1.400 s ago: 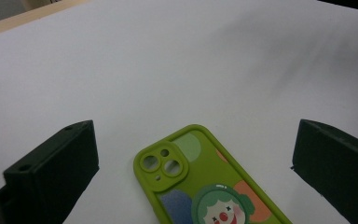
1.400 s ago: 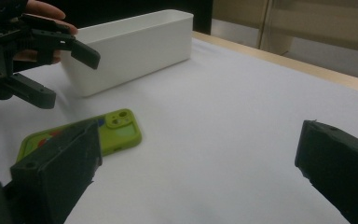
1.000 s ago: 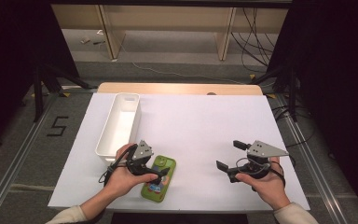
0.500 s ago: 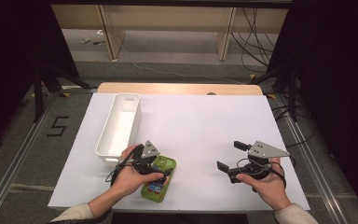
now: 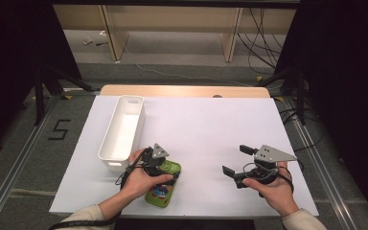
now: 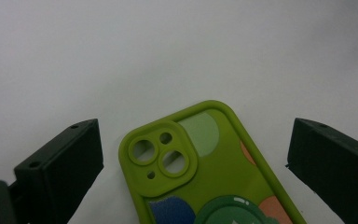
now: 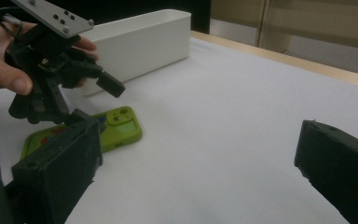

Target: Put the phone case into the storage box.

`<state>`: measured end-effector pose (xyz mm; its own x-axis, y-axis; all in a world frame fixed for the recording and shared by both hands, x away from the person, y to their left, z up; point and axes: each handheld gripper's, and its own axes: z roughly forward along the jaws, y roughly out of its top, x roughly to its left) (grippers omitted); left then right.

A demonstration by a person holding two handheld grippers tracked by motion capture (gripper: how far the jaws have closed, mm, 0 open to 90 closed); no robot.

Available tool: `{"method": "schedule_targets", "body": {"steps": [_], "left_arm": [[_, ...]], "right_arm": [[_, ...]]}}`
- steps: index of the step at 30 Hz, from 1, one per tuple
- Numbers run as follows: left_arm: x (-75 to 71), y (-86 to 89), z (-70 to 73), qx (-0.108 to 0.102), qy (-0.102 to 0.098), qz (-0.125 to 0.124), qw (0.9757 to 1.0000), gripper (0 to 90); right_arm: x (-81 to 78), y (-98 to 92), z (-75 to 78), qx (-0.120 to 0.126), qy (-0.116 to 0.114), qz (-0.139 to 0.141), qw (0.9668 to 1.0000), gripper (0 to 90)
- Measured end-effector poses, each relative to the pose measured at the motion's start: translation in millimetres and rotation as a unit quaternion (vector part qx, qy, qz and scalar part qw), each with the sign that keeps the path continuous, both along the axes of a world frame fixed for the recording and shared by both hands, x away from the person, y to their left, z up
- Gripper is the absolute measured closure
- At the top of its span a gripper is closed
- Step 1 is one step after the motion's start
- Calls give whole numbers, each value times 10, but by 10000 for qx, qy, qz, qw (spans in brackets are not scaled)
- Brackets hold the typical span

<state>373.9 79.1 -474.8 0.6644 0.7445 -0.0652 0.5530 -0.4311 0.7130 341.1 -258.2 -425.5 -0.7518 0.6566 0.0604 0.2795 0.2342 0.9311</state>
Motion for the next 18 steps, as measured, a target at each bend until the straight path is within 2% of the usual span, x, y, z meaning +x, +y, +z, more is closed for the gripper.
{"method": "schedule_targets", "body": {"steps": [18], "left_arm": [[78, -61, -62, 80, 154, 147, 9997, 44]], "right_arm": [[1, 17, -24, -33, 38, 28, 10000, 20]]}}
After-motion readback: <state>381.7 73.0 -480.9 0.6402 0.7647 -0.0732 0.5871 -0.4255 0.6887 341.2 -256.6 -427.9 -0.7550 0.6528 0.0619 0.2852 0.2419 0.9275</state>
